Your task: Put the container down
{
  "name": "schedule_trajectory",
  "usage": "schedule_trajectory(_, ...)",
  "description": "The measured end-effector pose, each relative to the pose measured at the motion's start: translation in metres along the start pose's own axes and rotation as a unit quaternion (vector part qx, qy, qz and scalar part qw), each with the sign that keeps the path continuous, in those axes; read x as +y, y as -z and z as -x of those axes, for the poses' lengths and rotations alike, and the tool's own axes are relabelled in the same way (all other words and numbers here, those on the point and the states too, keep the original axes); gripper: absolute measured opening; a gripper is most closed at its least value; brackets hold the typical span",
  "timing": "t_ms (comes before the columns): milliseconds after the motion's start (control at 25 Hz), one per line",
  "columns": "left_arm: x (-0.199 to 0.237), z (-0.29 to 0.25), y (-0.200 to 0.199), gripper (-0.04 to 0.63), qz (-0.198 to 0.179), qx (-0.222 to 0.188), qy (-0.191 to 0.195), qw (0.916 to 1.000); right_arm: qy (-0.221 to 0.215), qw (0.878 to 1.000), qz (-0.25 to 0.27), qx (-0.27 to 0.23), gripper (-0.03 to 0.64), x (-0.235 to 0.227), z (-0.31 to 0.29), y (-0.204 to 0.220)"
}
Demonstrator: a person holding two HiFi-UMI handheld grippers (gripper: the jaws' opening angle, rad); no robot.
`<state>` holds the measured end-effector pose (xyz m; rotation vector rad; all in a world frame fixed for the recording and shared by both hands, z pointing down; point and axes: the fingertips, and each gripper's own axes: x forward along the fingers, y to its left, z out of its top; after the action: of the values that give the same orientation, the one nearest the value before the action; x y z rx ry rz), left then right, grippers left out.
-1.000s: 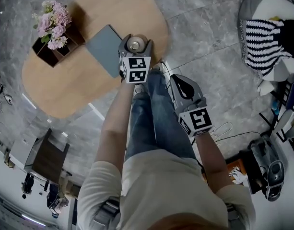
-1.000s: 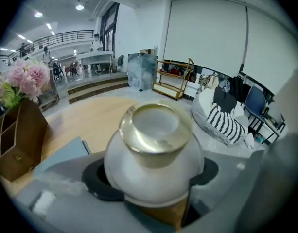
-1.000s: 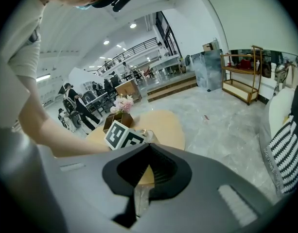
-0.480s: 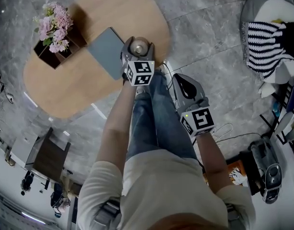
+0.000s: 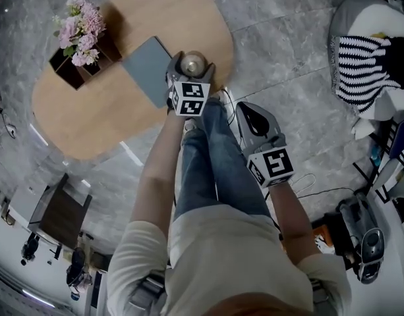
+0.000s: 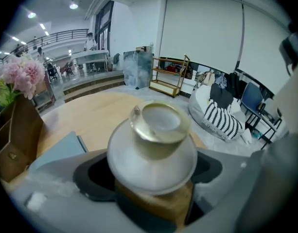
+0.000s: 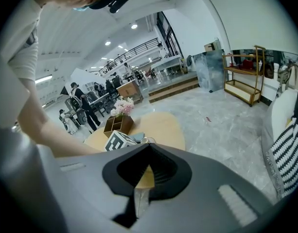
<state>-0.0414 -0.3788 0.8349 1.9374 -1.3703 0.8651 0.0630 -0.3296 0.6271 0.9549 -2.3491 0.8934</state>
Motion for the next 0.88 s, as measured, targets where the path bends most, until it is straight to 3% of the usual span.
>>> schedule_trajectory(560, -0.012, 0.077, 0.021, 0.425, 0.060, -0.044, -0.025, 0.9969, -0.006, 1.000, 0.019, -0.021, -0.002, 0.040, 0.031, 0.019)
schedule_trajectory(880, -0.033, 0.151, 0.039, 0.423, 0.095, -0.076, -0.031, 0.9922, 0.000, 0.998, 0.041, -0.049, -0.002, 0.083, 0.074, 0.038)
